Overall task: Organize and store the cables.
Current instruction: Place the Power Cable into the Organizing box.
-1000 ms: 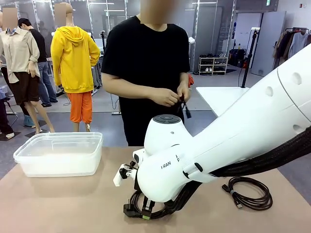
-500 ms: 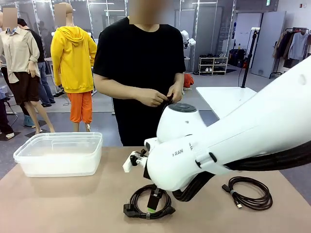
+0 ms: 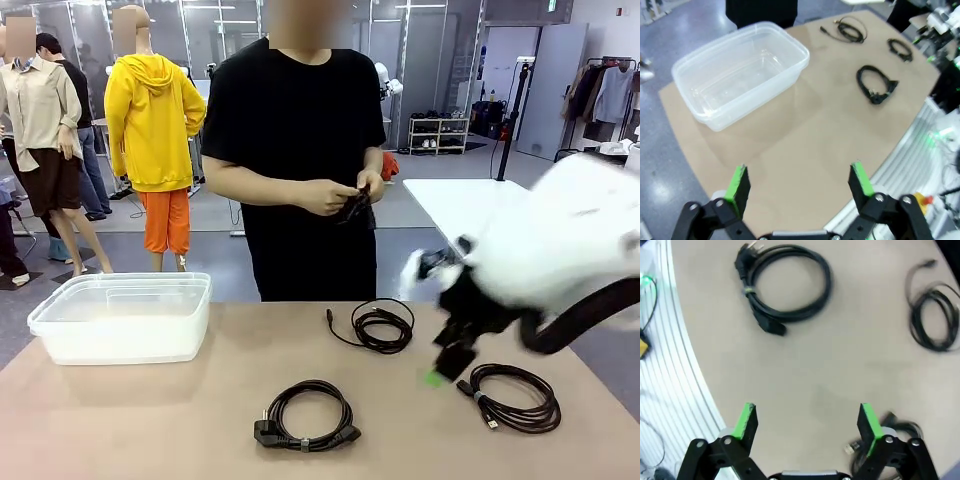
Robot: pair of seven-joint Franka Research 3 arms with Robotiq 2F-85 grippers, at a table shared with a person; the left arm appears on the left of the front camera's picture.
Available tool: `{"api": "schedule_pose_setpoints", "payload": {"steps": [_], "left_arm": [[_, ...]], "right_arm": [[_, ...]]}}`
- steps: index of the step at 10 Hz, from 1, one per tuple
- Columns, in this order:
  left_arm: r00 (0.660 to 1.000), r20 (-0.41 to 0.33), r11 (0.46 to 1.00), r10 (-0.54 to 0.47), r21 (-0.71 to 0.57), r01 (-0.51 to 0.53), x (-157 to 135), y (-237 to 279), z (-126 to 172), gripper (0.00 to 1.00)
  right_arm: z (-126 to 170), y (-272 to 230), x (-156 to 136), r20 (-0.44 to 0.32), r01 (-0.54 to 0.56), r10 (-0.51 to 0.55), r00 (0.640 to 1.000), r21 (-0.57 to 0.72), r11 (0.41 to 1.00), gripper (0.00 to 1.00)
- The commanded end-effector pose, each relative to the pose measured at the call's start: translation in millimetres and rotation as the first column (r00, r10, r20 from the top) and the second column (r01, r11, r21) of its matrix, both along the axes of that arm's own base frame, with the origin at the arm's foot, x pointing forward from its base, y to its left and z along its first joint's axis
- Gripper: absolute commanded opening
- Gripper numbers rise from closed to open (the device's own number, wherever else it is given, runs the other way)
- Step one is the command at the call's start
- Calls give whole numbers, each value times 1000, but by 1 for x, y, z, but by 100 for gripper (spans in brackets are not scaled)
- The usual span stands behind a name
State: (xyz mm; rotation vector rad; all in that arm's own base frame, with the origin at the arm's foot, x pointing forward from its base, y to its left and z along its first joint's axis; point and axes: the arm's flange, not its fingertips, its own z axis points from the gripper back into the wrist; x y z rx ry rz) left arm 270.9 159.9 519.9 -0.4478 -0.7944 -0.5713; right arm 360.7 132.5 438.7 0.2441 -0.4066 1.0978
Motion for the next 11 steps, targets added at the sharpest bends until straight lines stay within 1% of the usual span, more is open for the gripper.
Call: {"api": "schedule_pose_setpoints", "payload": {"steps": [1, 2, 3, 4, 5, 6, 7, 8, 9, 10, 11], "left_arm": [[1000, 11, 1000, -19, -9, 19, 0, 1, 0, 100], [1000, 11, 1000, -19, -9, 19, 0, 1, 0, 100], [1000, 11, 1000, -19, -9, 19, 0, 1, 0, 100], [1000, 11, 1000, -19, -9, 19, 0, 1, 0, 100], [1000, 11, 1000, -19, -9, 19, 0, 1, 0, 100], [1000, 11, 1000, -19, -9, 19, 0, 1, 0, 100], [1000, 11, 1000, -19, -9, 19, 0, 1, 0, 100], [1000, 11, 1000, -19, -9, 19, 0, 1, 0, 100], [1000, 11, 1000, -19, -9, 19, 0, 1, 0, 100], [1000, 11, 1000, -19, -9, 19, 0, 1, 0, 100], [1000, 11, 1000, -19, -9, 19, 0, 1, 0, 100]], "right_arm": [[10, -84, -28, 22, -11, 9, 1000, 102, 995, 100], [17, -128, -33, 55, -28, 20, 998, 146, 989, 100], [18, -171, -35, 68, -17, 3, 998, 207, 978, 100], [14, -212, -37, 85, -36, 15, 996, 253, 967, 100], [7, -247, -43, 123, -77, 40, 992, 308, 948, 100], [-4, -282, -52, 180, -98, 36, 983, 351, 931, 100], [-14, -308, -57, 217, -100, 11, 976, 405, 909, 100], [-21, -328, -61, 242, -72, -40, 970, 437, 896, 100], [-27, -344, -64, 250, -34, -94, 964, 463, 886, 100], [-32, -355, -67, 239, 16, -148, 960, 480, 877, 100], [-37, -366, -71, 246, 62, -206, 947, 489, 870, 100]]}}
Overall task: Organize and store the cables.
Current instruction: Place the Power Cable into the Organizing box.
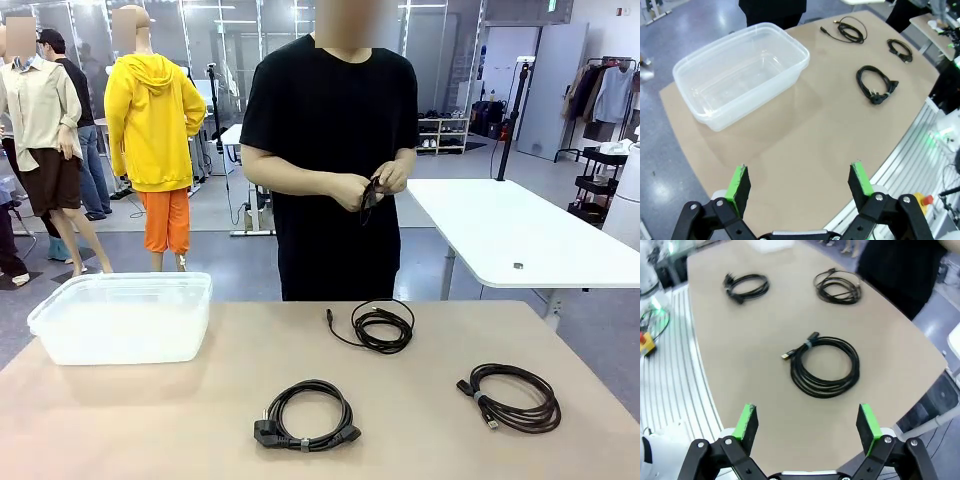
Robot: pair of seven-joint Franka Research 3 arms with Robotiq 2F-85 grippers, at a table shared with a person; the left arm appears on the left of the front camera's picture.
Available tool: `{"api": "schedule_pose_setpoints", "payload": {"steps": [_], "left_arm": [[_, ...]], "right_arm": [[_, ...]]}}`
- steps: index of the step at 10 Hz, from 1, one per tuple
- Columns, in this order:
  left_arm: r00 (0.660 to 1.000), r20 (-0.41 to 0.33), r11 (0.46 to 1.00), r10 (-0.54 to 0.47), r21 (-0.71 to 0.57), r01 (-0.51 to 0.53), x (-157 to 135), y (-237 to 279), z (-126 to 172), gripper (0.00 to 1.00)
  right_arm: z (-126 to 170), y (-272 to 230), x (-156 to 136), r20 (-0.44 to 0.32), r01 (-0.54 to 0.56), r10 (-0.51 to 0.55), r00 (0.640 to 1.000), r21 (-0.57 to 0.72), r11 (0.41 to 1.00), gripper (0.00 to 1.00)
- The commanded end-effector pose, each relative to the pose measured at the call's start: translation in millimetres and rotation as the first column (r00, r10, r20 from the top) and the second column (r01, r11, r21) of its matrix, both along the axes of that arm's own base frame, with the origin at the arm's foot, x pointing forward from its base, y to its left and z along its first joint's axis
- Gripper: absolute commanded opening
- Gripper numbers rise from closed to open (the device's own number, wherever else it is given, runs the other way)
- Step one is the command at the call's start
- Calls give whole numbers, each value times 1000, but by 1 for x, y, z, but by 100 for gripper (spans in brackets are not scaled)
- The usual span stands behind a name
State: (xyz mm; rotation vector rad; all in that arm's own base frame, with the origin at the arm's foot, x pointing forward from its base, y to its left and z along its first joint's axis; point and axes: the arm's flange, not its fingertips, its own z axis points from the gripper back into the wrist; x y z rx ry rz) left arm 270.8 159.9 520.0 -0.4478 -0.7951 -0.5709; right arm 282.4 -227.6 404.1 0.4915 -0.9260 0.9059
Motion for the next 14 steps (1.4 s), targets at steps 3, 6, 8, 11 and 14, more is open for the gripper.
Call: {"api": "schedule_pose_setpoints", "payload": {"steps": [3, 6, 8, 11, 14], "left_arm": [[1000, 0, 1000, 0, 0, 0, 0, 0, 0, 100], [977, -9, 961, -211, 180, 209, 16, -102, 14, 100], [953, -70, 888, -295, 350, 300, 32, -169, 7, 100], [900, -121, 701, -418, 587, 405, 54, -267, -33, 100], [833, -162, 577, -529, 652, 493, 61, -333, -71, 100]], "right_arm": [[0, 0, 0, 0, 0, 0, 1000, 0, 1000, 100], [0, 0, 0, 0, 0, 0, 1000, 0, 1000, 100], [0, 0, 0, 0, 0, 0, 1000, 0, 1000, 100], [0, 0, 0, 0, 0, 0, 1000, 0, 1000, 100], [0, 0, 0, 0, 0, 0, 1000, 0, 1000, 100]]}}
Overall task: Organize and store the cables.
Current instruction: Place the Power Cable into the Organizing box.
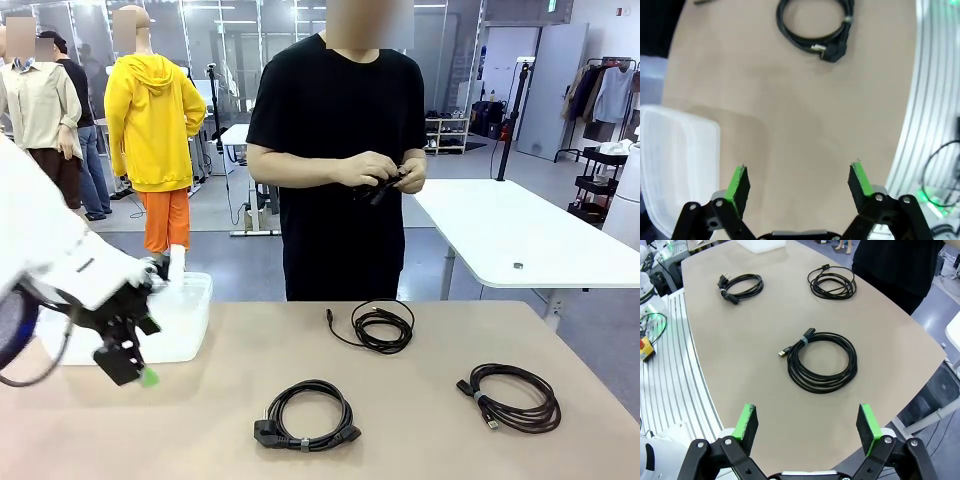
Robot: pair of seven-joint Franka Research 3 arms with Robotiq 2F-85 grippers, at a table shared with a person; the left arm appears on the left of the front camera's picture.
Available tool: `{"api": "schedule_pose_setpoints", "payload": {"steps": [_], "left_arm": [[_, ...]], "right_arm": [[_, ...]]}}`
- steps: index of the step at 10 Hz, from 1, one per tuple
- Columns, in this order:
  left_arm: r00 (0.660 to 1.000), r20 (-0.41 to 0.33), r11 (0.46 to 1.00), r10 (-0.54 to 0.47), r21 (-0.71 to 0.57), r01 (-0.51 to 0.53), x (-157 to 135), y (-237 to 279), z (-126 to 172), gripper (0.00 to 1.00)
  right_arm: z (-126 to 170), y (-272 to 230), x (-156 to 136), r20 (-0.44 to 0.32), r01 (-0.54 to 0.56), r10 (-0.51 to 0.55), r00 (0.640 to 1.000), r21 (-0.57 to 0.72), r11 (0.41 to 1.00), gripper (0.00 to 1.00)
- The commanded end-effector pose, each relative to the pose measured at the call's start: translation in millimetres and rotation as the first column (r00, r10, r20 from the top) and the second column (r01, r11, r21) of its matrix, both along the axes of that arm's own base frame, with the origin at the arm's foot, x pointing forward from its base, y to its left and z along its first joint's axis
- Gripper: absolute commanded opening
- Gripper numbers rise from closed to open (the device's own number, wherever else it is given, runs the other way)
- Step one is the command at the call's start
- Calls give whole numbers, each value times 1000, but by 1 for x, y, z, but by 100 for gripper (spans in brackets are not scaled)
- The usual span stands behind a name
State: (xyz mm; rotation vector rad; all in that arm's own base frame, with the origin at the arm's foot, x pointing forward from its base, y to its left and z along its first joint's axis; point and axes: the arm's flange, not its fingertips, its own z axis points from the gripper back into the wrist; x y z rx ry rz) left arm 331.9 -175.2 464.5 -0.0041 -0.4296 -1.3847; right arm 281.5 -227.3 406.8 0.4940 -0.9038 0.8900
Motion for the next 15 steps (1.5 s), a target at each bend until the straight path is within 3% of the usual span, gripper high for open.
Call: {"api": "schedule_pose_setpoints", "payload": {"steps": [1, 2, 3, 9, 11, 13, 15], "left_arm": [[1000, 5, 1000, 5, 13, -5, -1, -4, -22, 100], [1000, -13, 999, 21, -41, -22, 2, -4, -25, 100], [1000, -6, 1000, -18, 19, 18, 3, -11, -13, 100], [1000, -4, 1000, -18, 8, 18, 5, -11, -14, 100], [985, -136, 994, -110, 8, 112, 3, -88, -28, 100], [976, -202, 996, -81, 21, 87, 2, -131, -47, 100], [974, -215, 997, -67, 28, 75, 13, -169, -70, 100]], "right_arm": [[-3, 0, 1, 25, -10, 10, 1000, 3, 1000, 100], [-3, 0, 1, 25, -10, 10, 1000, 3, 1000, 100], [-3, 0, 1, 25, -10, 10, 1000, 3, 1000, 100], [-3, 0, 1, 25, -10, 10, 1000, 3, 1000, 100], [-3, 0, 1, 25, -10, 10, 1000, 3, 1000, 100], [-3, 0, 1, 25, -10, 10, 1000, 3, 1000, 100], [-3, 0, 1, 25, -10, 10, 1000, 3, 1000, 100]]}}
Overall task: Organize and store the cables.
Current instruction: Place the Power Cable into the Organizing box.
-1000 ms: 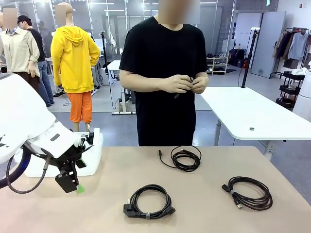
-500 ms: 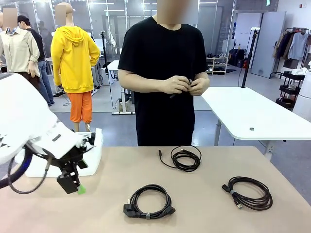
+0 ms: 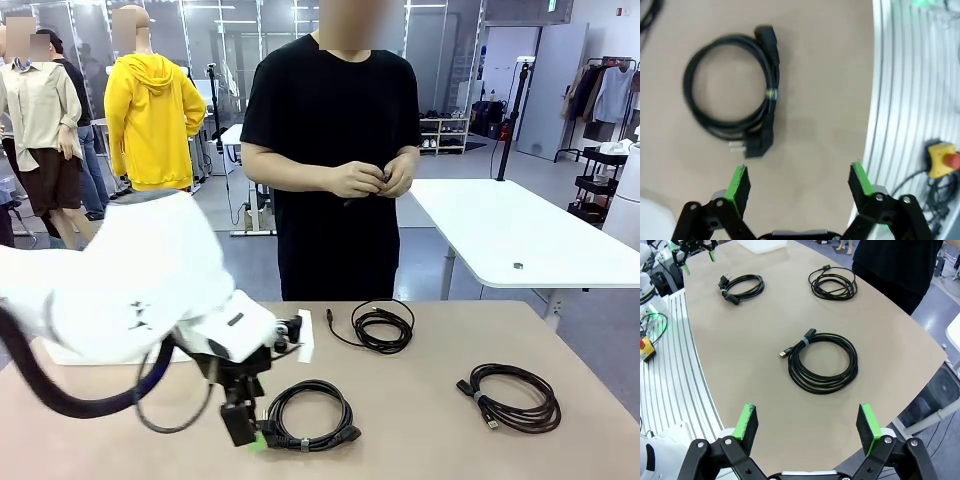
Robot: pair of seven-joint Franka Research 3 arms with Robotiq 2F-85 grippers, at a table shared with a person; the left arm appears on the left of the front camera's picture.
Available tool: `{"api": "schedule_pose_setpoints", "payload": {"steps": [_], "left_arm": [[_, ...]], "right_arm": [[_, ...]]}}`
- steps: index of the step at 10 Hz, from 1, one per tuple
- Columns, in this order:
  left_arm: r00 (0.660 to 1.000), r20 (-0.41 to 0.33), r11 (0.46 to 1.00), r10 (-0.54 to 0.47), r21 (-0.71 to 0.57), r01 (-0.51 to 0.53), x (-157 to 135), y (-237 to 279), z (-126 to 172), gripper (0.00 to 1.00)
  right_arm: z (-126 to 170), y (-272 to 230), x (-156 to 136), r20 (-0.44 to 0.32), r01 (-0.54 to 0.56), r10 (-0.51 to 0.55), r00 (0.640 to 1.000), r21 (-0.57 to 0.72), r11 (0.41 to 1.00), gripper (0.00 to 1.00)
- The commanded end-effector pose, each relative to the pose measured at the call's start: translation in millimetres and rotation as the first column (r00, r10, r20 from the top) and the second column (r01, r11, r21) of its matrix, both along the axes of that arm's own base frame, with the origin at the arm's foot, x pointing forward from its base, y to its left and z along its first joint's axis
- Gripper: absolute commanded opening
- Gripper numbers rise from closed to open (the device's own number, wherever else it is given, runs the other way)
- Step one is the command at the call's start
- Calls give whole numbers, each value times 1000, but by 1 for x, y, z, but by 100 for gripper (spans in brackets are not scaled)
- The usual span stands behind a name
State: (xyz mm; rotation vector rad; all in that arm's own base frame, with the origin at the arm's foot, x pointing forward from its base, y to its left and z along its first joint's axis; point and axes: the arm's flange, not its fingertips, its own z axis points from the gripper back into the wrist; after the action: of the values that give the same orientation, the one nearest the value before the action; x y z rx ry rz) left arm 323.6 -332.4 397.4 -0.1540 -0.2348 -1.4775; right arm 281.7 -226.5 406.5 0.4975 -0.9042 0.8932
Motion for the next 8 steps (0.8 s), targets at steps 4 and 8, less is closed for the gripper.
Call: {"api": "schedule_pose_setpoints", "payload": {"steps": [4, 8], "left_arm": [[999, -48, 999, -13, 31, 14, 47, -59, -33, 100], [997, -78, 997, -21, 68, 26, 60, -74, -65, 100]], "right_arm": [[-2, -1, 1, 25, -6, 6, 1000, 1, 1000, 100], [-2, -1, 1, 25, -6, 6, 1000, 1, 1000, 100]]}}
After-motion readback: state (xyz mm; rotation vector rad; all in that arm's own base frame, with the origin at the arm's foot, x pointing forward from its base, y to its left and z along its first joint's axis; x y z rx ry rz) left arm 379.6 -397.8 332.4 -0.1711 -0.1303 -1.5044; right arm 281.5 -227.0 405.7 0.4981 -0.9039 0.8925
